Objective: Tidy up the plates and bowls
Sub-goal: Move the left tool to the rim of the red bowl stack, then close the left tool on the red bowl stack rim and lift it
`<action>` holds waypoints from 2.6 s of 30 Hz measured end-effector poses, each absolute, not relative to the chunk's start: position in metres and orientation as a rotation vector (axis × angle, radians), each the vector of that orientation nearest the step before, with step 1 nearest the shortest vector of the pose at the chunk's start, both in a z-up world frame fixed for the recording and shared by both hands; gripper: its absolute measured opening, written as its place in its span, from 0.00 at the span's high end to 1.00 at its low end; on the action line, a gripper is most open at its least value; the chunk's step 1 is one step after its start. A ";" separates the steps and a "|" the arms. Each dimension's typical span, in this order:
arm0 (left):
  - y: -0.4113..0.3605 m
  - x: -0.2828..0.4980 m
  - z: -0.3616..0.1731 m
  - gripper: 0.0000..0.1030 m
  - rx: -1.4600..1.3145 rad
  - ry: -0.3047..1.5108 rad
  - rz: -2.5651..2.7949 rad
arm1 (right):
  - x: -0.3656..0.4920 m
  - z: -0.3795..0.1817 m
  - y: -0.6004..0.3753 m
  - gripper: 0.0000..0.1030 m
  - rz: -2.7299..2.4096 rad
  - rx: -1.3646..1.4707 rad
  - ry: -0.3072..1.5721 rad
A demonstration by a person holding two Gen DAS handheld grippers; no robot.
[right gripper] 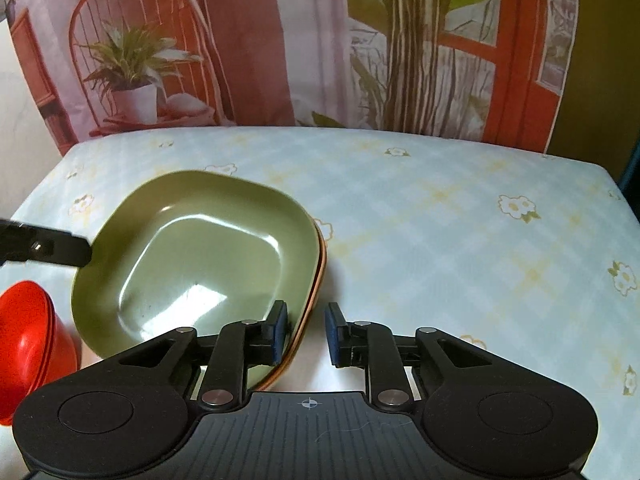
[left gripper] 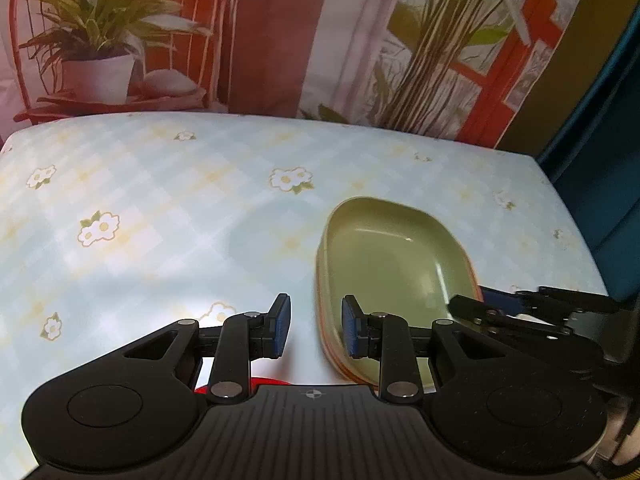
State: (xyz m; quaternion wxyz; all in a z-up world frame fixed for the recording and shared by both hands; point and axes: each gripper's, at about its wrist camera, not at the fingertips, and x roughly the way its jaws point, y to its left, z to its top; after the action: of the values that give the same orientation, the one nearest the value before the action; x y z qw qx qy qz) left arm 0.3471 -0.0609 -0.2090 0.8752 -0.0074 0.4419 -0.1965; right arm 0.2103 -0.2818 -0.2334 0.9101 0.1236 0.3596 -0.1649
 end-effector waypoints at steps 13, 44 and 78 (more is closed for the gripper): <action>-0.059 0.357 -0.219 0.67 -0.010 0.929 -0.421 | 0.208 -0.230 -0.275 0.71 -0.338 0.147 0.764; -0.035 0.320 -0.178 0.52 0.042 0.801 -0.491 | 0.180 -0.201 -0.250 0.58 -0.318 0.295 0.617; 0.051 0.270 -0.244 0.53 -0.161 0.918 -0.388 | 0.207 -0.214 -0.139 0.48 -0.129 0.296 0.726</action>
State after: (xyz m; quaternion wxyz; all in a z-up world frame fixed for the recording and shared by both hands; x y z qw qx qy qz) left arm 0.2698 0.0510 -0.2437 0.8752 -0.0772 0.4399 -0.1859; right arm 0.2071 -0.1390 -0.2135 0.9221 0.1442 0.3535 -0.0628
